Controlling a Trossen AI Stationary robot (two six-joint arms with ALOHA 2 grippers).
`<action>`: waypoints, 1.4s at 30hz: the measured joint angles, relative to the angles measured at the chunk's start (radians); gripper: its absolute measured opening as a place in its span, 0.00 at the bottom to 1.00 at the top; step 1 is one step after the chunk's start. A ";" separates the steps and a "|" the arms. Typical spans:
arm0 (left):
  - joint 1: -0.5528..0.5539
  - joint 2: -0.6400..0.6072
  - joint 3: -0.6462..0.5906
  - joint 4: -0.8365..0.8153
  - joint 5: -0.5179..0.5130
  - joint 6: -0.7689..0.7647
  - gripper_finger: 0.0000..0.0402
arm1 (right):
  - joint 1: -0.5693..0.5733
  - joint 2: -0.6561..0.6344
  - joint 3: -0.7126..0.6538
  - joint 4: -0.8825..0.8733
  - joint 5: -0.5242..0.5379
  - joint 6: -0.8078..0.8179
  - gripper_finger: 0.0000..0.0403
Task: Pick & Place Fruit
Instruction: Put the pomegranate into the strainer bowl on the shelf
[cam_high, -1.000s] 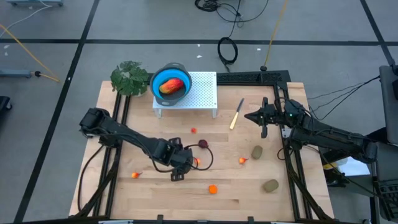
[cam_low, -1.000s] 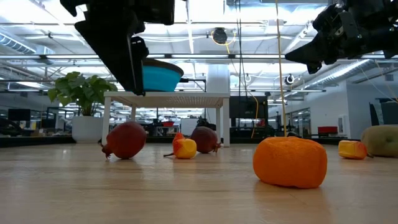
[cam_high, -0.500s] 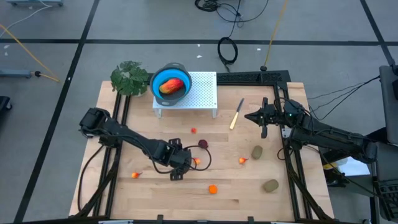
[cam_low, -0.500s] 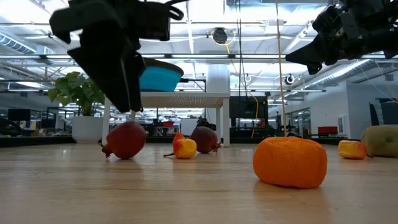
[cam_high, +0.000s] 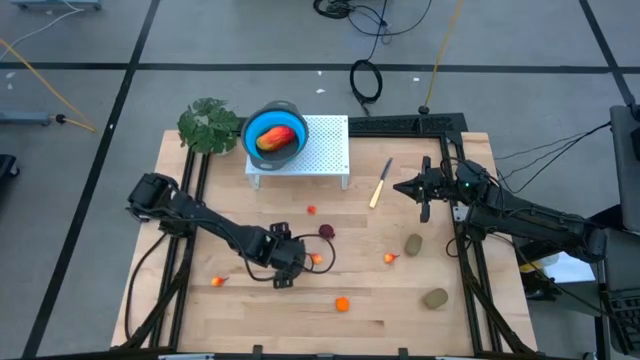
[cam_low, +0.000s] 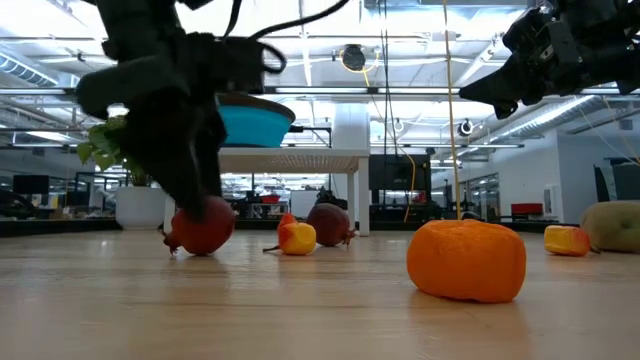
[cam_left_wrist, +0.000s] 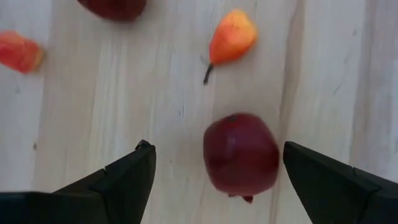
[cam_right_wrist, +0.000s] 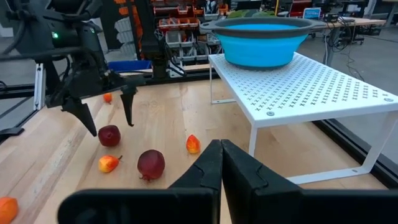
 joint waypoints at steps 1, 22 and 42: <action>0.000 0.002 -0.004 -0.004 0.000 0.000 0.87 | 0.000 0.000 0.000 0.000 0.000 0.000 0.00; 0.000 0.088 -0.014 0.083 0.046 -0.004 0.87 | 0.000 0.000 0.000 -0.004 0.000 -0.036 0.00; 0.026 0.000 -0.014 0.002 0.021 -0.002 0.42 | 0.000 0.000 0.000 -0.003 0.001 -0.025 0.00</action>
